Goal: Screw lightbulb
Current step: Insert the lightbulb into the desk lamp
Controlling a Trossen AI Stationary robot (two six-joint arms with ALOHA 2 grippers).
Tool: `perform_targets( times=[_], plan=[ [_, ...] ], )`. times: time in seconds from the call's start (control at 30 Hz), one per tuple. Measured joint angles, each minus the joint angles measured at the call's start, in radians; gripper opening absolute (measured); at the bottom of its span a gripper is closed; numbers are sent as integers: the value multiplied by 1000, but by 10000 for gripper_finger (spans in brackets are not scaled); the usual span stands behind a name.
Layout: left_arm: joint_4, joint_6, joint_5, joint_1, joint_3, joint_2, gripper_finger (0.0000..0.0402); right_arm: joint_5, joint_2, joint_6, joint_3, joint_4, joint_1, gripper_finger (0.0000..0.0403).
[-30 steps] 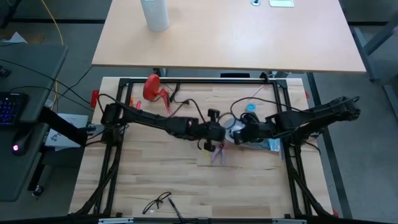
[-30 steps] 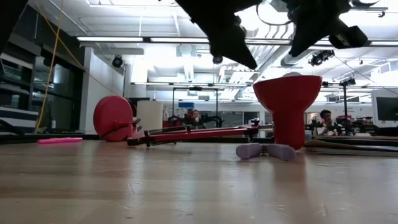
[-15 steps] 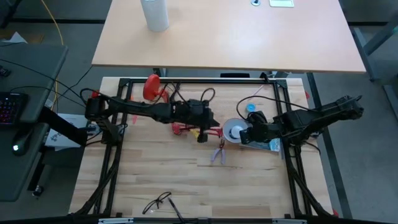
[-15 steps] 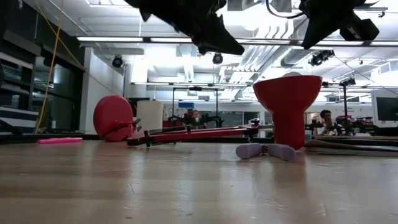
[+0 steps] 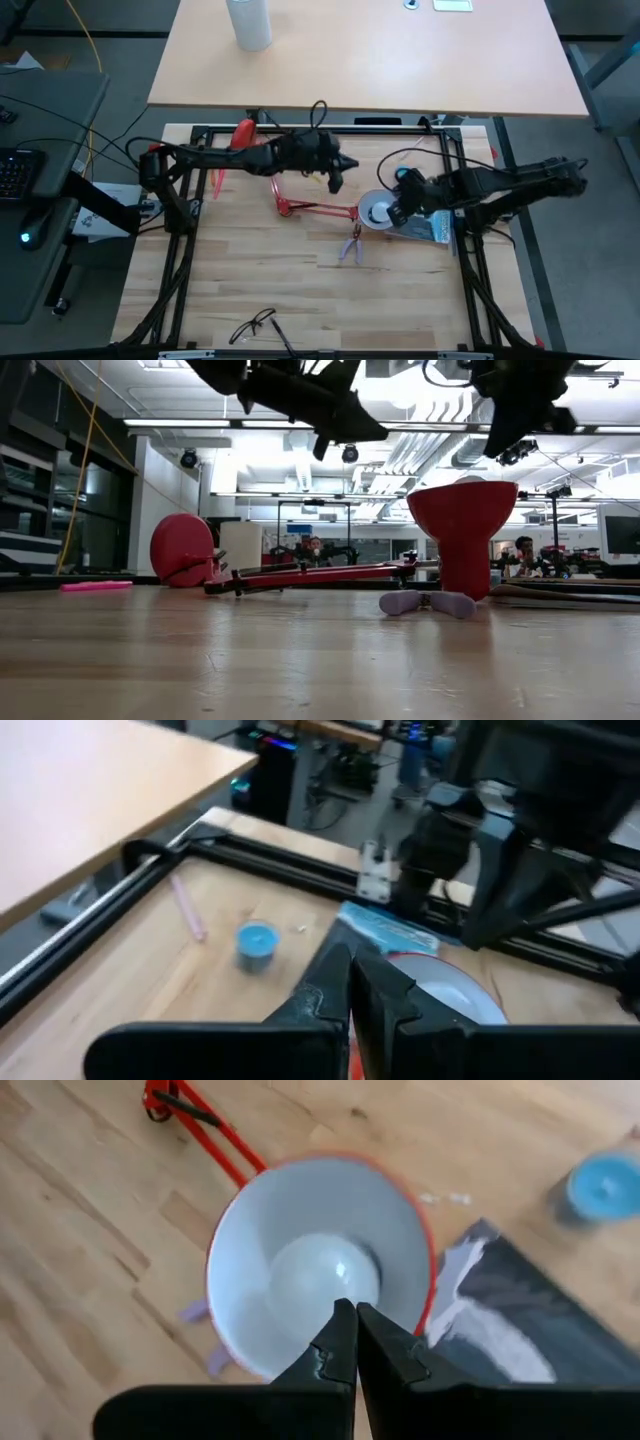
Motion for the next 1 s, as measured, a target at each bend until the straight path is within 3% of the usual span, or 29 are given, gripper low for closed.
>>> perform_targets(
  times=[0.23, 0.43, 0.6, 0.77, 1.0],
  plan=[
    [-50, 37, 0, 75, 33, 0, 0, -155, -2, -227, 0, 54, -173, 0],
    [-77, 89, 3, 146, 34, 0, 0, -232, -3, -277, 0, 60, -291, 0],
    [-96, 95, 119, 206, 34, 0, 0, -408, 1, -275, 0, 70, -368, 0],
    [-160, 141, 199, 240, 34, 0, 0, -539, 39, -200, 0, 57, -375, 0],
    [-214, 169, 310, 207, -48, 2, 0, -556, 55, -85, 0, 51, -320, 0]
  ],
)
